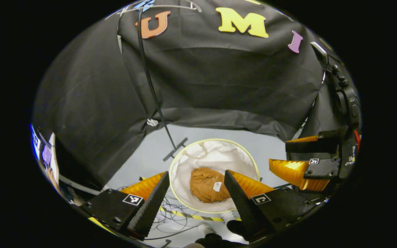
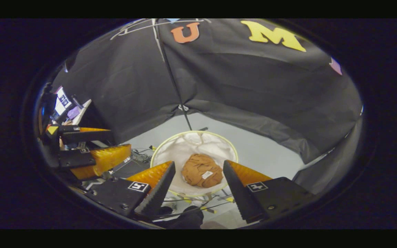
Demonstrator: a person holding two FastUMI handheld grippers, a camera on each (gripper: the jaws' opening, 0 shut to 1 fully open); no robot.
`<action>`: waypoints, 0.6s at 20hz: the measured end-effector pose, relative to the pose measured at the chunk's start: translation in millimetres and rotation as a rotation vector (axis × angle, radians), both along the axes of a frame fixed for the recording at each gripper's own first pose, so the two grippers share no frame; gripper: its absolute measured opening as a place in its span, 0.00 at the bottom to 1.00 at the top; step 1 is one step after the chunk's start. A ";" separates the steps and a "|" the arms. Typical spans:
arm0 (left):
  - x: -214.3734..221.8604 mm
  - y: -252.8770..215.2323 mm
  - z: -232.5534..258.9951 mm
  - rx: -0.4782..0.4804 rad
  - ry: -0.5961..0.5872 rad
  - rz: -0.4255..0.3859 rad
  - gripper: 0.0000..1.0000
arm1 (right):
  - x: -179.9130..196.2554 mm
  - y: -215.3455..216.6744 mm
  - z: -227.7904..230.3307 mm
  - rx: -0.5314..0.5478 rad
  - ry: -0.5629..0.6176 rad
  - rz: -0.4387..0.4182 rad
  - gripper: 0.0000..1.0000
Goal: Grasp the clothes on the hanger with both hands and then place them into the laundry hamper below.
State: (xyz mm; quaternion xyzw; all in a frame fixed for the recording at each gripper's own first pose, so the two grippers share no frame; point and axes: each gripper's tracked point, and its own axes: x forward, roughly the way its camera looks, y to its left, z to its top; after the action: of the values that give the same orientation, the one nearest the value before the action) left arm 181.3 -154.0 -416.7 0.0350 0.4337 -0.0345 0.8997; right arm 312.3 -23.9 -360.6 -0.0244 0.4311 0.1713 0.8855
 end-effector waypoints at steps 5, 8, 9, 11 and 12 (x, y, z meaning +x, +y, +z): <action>-1.0 19.1 82.3 -0.005 -0.199 0.008 0.99 | -3.3 19.7 80.4 -0.004 -0.183 -0.024 0.89; -16.8 38.1 141.9 -0.020 -0.315 0.015 0.98 | -12.8 34.7 142.5 0.027 -0.292 -0.087 0.89; -21.3 50.9 157.4 -0.016 -0.353 0.020 0.99 | -20.7 41.1 164.4 0.045 -0.326 -0.110 0.89; -33.8 76.4 187.7 -0.020 -0.423 0.040 0.99 | -36.4 47.7 202.6 0.071 -0.403 -0.141 0.89; -40.6 88.6 205.0 -0.023 -0.457 0.046 0.96 | -45.3 51.8 221.1 0.071 -0.441 -0.156 0.90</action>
State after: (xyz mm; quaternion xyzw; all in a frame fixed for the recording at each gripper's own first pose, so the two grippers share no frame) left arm 140.6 -65.4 -211.7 0.0216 0.2190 -0.0103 0.9754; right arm 267.0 27.9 -139.5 0.0033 0.2213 0.1082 0.9692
